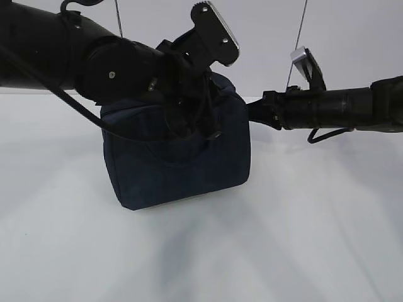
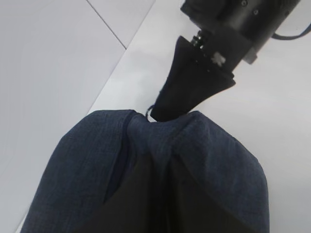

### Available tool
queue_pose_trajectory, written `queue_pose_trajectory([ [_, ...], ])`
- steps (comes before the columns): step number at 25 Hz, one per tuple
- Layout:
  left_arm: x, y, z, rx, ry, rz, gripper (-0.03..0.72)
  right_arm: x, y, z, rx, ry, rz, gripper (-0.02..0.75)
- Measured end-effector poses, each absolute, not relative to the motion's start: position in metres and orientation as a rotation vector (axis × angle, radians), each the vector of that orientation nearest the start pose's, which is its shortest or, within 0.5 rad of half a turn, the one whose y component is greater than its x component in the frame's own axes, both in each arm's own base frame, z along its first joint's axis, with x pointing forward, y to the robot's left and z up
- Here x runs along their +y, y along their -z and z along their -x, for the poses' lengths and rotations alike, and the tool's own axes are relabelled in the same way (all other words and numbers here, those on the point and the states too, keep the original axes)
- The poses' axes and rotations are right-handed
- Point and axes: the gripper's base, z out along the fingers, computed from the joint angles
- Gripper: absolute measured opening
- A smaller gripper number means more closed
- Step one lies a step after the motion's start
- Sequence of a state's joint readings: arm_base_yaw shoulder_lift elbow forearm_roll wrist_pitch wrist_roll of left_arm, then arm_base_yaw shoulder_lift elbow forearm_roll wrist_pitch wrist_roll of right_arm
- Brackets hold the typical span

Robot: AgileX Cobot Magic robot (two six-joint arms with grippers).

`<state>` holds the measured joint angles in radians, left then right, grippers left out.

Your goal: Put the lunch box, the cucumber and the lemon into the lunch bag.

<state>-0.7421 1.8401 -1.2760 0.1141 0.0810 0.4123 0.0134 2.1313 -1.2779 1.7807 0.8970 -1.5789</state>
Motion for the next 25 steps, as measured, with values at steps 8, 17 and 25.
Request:
queue_pose_trajectory([
  [8, -0.285, -0.242, -0.312, 1.711, 0.120, -1.252, 0.028, 0.074, -0.130, -0.431, 2.110, -1.088, 0.189, 0.020],
  [17, -0.285, -0.242, -0.312, 1.710, 0.120, -1.252, 0.028, 0.073, -0.129, -0.432, 2.115, -1.072, 0.189, 0.020],
  [25, -0.285, -0.242, -0.312, 1.709, 0.121, -1.251, 0.028, 0.066, -0.126, -0.432, 2.123, -1.075, 0.174, 0.267],
])
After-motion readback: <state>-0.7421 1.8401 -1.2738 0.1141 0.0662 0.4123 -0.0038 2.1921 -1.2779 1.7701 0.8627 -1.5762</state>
